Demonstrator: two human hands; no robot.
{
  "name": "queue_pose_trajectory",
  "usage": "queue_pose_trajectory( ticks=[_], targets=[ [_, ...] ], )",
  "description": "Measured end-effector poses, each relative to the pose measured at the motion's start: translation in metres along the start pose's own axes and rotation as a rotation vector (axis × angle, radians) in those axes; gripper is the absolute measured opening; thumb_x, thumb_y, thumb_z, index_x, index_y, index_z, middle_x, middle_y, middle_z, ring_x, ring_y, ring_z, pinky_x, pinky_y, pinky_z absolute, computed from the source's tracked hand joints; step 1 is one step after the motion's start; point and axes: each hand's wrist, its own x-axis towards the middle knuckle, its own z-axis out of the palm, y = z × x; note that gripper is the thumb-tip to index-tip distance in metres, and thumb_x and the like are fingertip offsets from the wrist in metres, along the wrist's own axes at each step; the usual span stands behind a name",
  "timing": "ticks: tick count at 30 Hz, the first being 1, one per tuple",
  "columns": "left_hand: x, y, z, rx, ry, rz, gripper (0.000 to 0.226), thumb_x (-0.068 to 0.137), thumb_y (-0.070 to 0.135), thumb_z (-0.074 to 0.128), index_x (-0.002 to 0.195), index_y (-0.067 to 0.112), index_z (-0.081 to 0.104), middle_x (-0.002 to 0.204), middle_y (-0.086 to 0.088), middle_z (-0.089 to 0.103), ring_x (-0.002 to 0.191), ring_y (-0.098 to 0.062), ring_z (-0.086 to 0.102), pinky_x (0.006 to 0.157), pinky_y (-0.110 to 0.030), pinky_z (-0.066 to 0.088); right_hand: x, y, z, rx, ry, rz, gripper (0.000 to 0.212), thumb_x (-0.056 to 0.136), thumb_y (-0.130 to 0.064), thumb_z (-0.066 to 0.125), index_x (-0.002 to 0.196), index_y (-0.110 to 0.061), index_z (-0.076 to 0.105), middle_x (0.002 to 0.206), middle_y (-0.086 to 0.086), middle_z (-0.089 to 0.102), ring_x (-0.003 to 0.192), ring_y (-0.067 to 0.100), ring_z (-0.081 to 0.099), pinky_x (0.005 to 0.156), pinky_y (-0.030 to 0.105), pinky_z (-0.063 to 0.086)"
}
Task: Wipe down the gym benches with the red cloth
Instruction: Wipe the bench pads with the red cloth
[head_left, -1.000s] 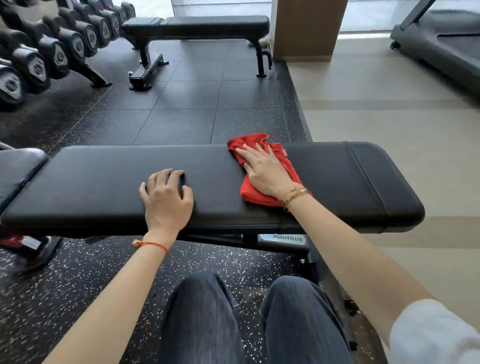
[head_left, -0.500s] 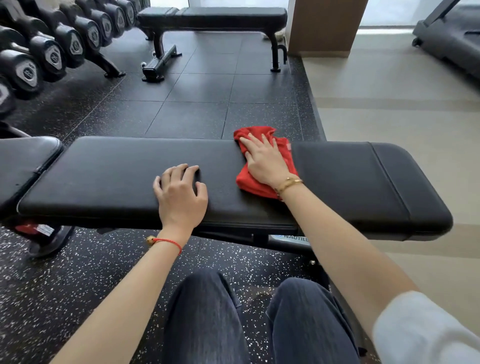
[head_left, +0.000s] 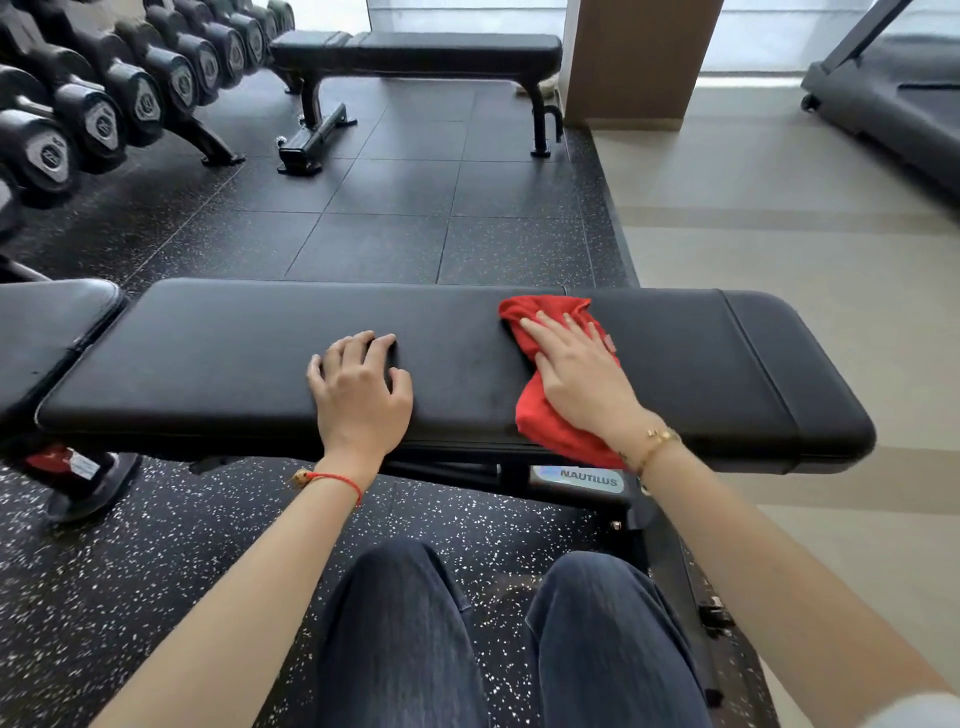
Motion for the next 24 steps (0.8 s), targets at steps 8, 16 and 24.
queue_pose_trajectory(
  ticks=[8,16,24],
  targets=[
    [0.0,0.002,-0.001,-0.009,0.007,-0.005,0.041,0.091,0.023,0.051,0.132,0.02,0.059,0.14,-0.003,0.054,0.135,-0.025,0.041,0.118,-0.052,0.019,0.025,-0.011,0.003,0.01,-0.049,-0.023,0.05,0.101,-0.019,0.035,0.15,-0.023,0.029,0.16,0.0,0.022,0.149,0.029,0.013,0.121,0.042,0.0],
    [-0.001,0.001,0.0,-0.007,0.006,0.013,0.042,0.092,0.021,0.051,0.133,0.017,0.058,0.142,-0.007,0.053,0.136,-0.028,0.04,0.119,-0.054,0.019,-0.036,0.021,-0.01,0.023,0.045,-0.06,0.05,0.1,-0.017,0.038,0.148,-0.028,0.034,0.157,-0.007,0.028,0.147,0.022,0.019,0.121,0.035,0.0],
    [-0.001,0.002,-0.002,0.005,-0.02,0.014,0.043,0.093,0.023,0.049,0.135,0.018,0.055,0.144,-0.006,0.05,0.138,-0.027,0.038,0.119,-0.053,0.017,0.038,0.013,-0.007,0.039,0.006,0.118,0.048,0.101,-0.018,0.034,0.15,-0.02,0.031,0.16,0.004,0.021,0.148,0.029,0.013,0.122,0.041,-0.001]
  ],
)
